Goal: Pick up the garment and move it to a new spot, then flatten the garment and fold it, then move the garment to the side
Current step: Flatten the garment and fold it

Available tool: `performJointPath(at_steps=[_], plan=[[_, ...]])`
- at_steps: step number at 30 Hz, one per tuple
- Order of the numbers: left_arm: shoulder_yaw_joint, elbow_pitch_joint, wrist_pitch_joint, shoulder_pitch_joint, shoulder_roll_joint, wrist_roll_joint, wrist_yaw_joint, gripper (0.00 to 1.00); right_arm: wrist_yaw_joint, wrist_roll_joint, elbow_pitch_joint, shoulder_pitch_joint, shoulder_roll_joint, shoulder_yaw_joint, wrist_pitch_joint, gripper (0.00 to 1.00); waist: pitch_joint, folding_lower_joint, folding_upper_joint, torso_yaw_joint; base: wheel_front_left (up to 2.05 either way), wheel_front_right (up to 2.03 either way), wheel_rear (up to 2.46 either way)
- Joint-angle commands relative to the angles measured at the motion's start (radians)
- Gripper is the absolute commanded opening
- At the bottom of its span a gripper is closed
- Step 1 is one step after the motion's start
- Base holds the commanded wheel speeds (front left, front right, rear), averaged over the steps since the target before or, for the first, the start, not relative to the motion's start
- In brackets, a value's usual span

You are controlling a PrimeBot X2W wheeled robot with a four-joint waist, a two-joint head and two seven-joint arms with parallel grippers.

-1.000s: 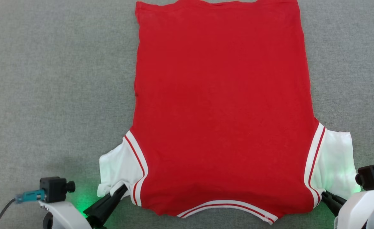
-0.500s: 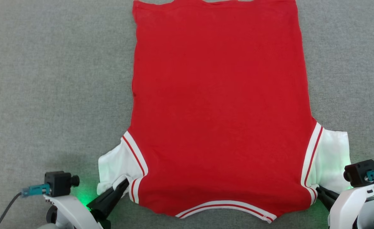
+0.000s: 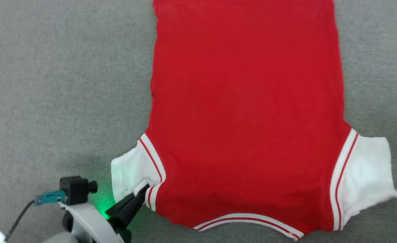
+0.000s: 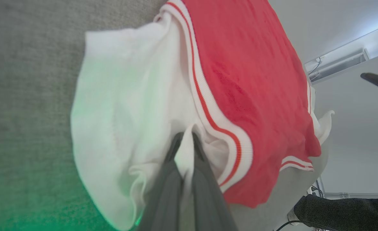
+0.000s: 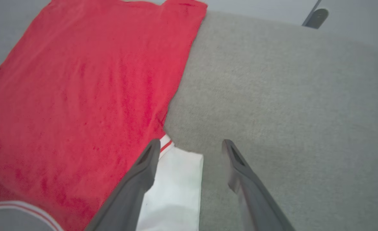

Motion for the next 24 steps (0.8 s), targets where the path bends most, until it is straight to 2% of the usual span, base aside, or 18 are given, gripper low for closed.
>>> performJointPath(at_steps=[1,4,7,11,16,20,24], plan=[[-0.008,-0.007,0.002,-0.019,-0.017,0.007,0.002,0.00,-0.001,0.004,0.014,-0.062,-0.006,-0.024,0.022,1.00,0.033,0.0000,0.0000,0.031,0.00,0.00,0.00],[-0.019,-0.018,0.002,-0.054,-0.022,0.020,0.002,0.00,-0.001,-0.011,0.100,-0.254,-0.022,-0.035,0.067,1.00,0.066,0.0000,0.0000,0.058,0.00,0.00,0.00],[-0.036,-0.027,0.004,-0.093,-0.034,0.029,0.002,0.00,-0.001,-0.085,0.243,-0.447,-0.035,0.027,0.084,1.00,0.101,0.0000,0.0000,0.087,0.00,0.00,0.00],[-0.056,-0.041,0.003,-0.151,-0.044,0.038,0.002,0.00,-0.001,-0.203,0.472,-0.701,-0.012,0.109,0.133,1.00,0.164,0.0000,0.0000,0.135,0.00,0.00,0.00],[-0.080,-0.059,0.002,-0.219,-0.060,0.049,0.002,0.00,-0.001,-0.366,0.710,-0.976,0.035,0.125,0.217,1.00,0.256,0.0000,0.0000,0.203,0.00,0.00,0.00],[-0.093,-0.065,0.001,-0.238,-0.063,0.055,0.003,0.00,-0.001,-0.494,0.858,-1.123,0.072,0.103,0.250,1.00,0.308,0.0000,0.0000,0.234,0.00,0.00,0.00],[-0.087,-0.066,0.004,-0.248,-0.067,0.062,0.007,0.00,-0.001,-0.586,0.952,-1.199,0.088,0.074,0.253,1.00,0.351,0.0000,0.0000,0.255,0.00,0.00,0.00]])
